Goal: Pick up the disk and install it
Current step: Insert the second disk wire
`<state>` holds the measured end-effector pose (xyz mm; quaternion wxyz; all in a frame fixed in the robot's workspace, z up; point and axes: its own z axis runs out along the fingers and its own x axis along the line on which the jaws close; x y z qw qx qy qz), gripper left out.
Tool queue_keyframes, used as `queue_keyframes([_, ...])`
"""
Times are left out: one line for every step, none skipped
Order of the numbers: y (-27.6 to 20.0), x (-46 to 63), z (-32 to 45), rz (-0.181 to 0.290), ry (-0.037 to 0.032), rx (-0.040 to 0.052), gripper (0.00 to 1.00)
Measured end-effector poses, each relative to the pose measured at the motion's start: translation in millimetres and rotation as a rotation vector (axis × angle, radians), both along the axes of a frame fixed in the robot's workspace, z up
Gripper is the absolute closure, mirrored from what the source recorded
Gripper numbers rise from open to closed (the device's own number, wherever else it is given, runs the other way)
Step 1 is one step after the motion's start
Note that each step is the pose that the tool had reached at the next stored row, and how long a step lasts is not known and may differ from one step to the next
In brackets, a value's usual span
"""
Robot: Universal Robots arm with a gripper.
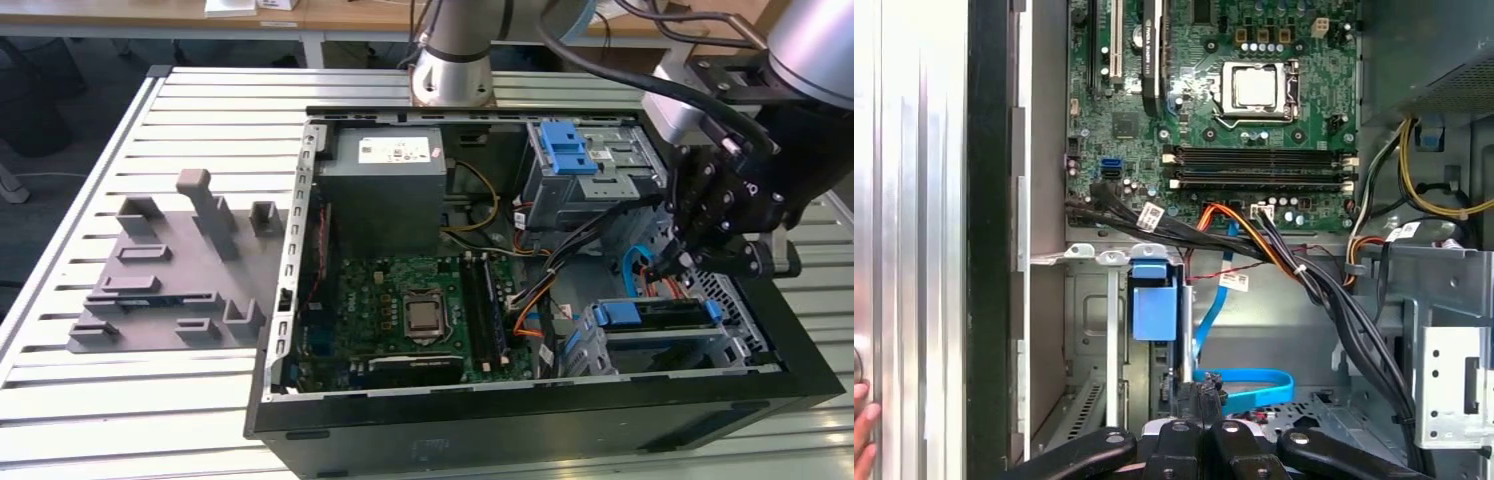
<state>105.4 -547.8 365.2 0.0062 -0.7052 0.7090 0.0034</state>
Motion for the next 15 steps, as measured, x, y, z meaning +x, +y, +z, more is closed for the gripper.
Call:
queue_keyframes([1.0, 0.0, 0.0, 0.000, 0.0010, 0.0000, 0.89])
queue_keyframes([2.2, -0.1, 0.0, 0.000, 0.0028, 0.0000, 0.89])
queue_keyframes([3.6, -0.1, 0.0, 0.000, 0.0056, 0.0000, 0.83])
queue_keyframes([4.9, 0.0, 0.0, 0.000, 0.0088, 0.0000, 0.83])
queue_keyframes([6.1, 0.0, 0.0, 0.000, 0.0117, -0.0001, 0.76])
queue_keyframes([7.3, -0.1, 0.0, 0.000, 0.0142, -0.0002, 0.76])
queue_keyframes([8.3, 0.0, 0.0, 0.000, 0.0163, -0.0002, 0.76])
queue_keyframes([9.2, 0.0, 0.2, 0.000, 0.0182, -0.0002, 0.76])
queue_keyframes([9.6, 0.0, 0.7, 0.000, 0.0196, -0.0005, 0.76])
queue_keyframes([9.9, 0.0, 1.8, 0.000, 0.0200, -0.0007, 0.76])
queue_keyframes([10.2, 0.0, 2.8, 0.000, 0.0202, -0.0010, 0.76])
queue_keyframes([10.5, 0.0, 3.7, 0.000, 0.0205, -0.0011, 0.76])
queue_keyframes([10.8, 0.0, 4.6, 0.000, 0.0210, -0.0013, 0.76])
queue_keyframes([11.0, 0.0, 5.4, 0.000, 0.0216, -0.0013, 0.76])
queue_keyframes([11.2, 0.0, 5.5, 0.000, 0.0224, -0.0013, 0.76])
